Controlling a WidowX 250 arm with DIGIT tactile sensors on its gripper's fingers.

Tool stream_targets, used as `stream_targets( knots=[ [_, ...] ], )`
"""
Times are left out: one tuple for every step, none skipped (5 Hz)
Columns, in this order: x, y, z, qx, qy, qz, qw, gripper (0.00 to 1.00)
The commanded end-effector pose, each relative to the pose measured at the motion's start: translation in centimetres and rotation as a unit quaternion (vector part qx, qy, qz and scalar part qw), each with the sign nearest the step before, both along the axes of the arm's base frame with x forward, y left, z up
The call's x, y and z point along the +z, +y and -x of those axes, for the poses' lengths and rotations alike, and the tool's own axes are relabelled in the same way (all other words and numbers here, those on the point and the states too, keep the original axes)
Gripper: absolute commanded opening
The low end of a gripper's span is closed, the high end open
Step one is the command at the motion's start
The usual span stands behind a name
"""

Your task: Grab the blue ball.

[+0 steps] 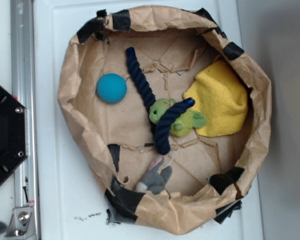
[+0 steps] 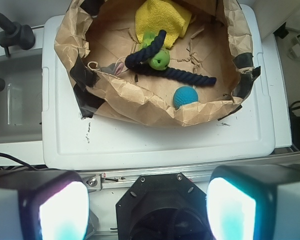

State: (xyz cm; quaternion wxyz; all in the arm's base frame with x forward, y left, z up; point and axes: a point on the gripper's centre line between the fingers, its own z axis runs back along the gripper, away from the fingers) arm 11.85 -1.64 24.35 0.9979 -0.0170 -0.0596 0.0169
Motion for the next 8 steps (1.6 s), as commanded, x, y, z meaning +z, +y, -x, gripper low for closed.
stream_targets(
  knots=[
    [0.0, 0.0, 0.0, 0.0, 0.0, 0.0, 1.0, 1.0],
    [-5.0, 3.6, -5.0, -0.089, -0.05, -0.032, 0.994, 1.0],
    [-8.1, 5.1, -8.4, -0.079, -0.033, -0.029, 0.996, 1.0],
    [-10.2, 5.7, -10.3, -0.094, -0.014, -0.027, 0.995, 1.0],
    [-13.6, 6.0, -10.7, -0.104, 0.017, -0.033, 0.994, 1.0],
    [-16.6, 6.8, -10.0, -0.116, 0.038, -0.041, 0.992, 1.0],
    [-17.1, 7.7, -9.4, -0.129, 0.027, -0.043, 0.99, 1.0],
    [-17.6, 8.3, -9.0, -0.142, 0.006, -0.045, 0.989, 1.0]
  ],
)
